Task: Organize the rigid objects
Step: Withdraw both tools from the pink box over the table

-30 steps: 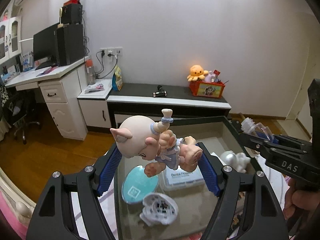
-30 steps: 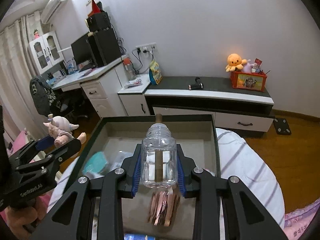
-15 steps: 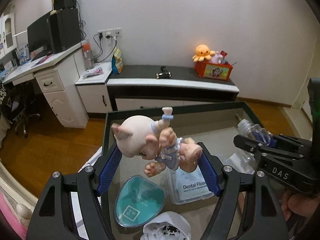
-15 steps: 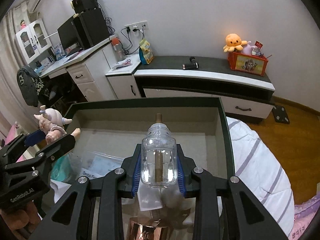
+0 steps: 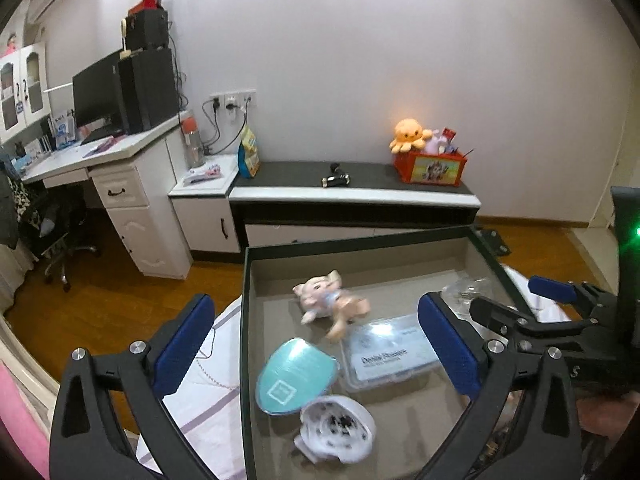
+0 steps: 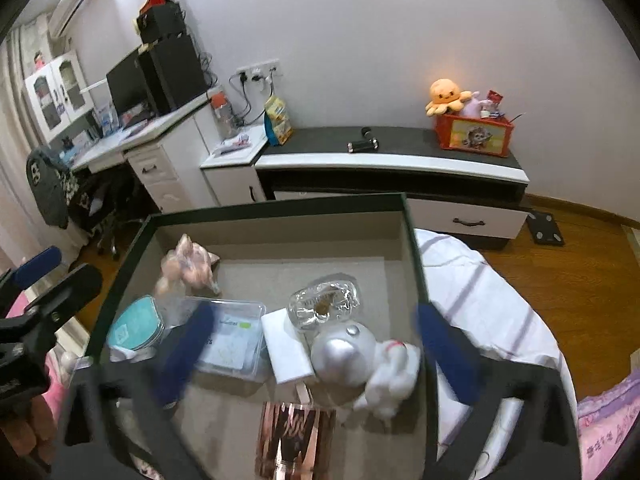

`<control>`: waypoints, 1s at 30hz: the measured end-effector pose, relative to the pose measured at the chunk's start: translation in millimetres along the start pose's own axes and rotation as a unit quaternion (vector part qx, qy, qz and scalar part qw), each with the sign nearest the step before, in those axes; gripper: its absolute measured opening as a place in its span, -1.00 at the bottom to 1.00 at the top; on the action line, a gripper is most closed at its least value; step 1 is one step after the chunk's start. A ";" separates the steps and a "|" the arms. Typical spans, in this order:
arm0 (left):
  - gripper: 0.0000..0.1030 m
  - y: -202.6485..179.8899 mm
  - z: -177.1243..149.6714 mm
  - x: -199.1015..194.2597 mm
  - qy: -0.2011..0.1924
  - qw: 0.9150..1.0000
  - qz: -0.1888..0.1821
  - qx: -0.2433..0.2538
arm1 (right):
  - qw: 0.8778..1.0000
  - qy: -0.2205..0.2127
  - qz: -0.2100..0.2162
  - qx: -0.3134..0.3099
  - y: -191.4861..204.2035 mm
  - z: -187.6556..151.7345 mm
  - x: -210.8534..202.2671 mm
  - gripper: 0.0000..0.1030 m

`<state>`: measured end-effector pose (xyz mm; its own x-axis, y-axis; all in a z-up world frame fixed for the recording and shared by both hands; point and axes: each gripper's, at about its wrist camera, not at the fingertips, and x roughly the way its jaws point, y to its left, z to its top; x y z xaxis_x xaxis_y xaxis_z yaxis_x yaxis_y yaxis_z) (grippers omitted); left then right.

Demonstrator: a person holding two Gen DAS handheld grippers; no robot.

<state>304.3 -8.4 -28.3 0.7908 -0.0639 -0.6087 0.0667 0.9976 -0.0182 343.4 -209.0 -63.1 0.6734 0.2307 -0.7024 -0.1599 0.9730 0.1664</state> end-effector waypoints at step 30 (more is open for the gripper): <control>1.00 -7.1 -80.2 -170.2 -0.062 0.998 -0.003 -0.027 | 0.993 -0.114 0.000 0.021 30.0 -97.6 -175.2 1.00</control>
<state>120.5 -2.6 11.7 0.8602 -0.0683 -0.5054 0.0404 0.9970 -0.0660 150.1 -220.3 -2.6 0.8202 0.2201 -0.5281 -0.1326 0.9711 0.1986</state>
